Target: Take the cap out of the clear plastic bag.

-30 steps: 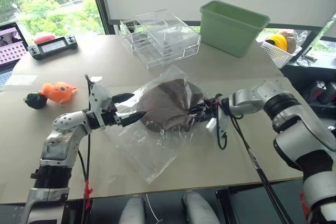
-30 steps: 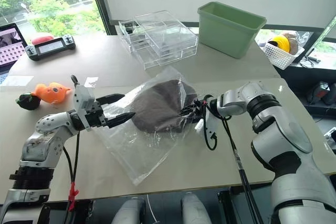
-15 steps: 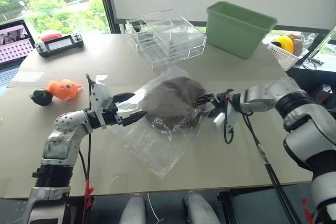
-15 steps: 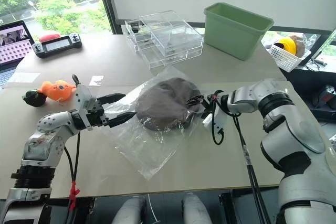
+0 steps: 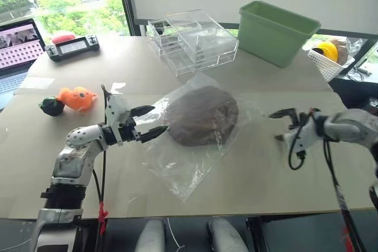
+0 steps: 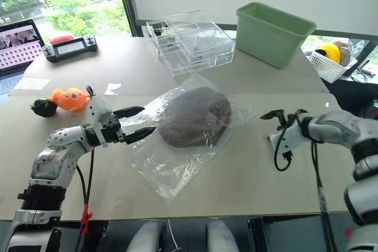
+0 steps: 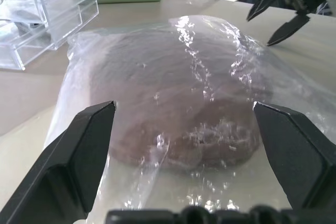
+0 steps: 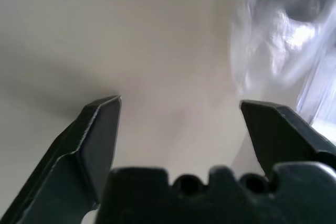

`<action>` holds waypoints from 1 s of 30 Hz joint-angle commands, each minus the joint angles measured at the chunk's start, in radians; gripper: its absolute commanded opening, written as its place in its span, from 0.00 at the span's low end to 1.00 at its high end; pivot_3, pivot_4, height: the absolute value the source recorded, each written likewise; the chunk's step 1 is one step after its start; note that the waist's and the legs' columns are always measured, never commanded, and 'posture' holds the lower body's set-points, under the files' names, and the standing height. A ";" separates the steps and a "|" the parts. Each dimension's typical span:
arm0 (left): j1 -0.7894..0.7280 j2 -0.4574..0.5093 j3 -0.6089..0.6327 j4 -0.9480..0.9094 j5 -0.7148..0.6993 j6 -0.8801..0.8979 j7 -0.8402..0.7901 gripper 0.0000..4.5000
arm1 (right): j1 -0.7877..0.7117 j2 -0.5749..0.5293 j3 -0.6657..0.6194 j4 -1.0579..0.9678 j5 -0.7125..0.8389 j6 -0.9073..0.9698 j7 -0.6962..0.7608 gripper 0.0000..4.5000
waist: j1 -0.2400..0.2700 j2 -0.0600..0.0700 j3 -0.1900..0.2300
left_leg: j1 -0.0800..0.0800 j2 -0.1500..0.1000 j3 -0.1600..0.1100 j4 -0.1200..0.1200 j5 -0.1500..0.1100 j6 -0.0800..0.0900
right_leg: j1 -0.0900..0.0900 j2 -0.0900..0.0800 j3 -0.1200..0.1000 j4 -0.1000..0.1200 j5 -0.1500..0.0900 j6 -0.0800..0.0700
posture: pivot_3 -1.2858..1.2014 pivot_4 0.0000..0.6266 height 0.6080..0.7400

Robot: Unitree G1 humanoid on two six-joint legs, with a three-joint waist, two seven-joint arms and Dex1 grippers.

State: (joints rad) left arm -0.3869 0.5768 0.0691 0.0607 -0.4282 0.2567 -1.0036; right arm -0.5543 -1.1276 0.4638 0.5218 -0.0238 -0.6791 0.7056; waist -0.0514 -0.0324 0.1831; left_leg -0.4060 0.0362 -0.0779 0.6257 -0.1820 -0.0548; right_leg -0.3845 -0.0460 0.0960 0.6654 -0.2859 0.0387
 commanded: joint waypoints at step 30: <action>-0.176 0.068 0.035 0.223 0.047 -0.123 -0.088 1.00 | -0.252 0.490 0.080 -1.047 0.979 1.561 -0.303 0.98 | -0.001 0.002 0.003 | -0.013 0.003 -0.001 0.003 0.001 0.003 | -0.014 0.004 -0.002 0.003 0.000 0.001 | 0.52 0.24 0.96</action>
State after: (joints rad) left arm -0.5518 0.6315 0.0850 0.3118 -0.3776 0.1477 -1.0901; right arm -0.7799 -0.6756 0.5214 -0.5609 1.0032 0.8474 0.3829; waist -0.0521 -0.0304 0.1857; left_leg -0.4199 0.0386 -0.0789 0.6279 -0.1814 -0.0521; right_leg -0.4005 -0.0421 0.0945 0.6696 -0.2863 0.0392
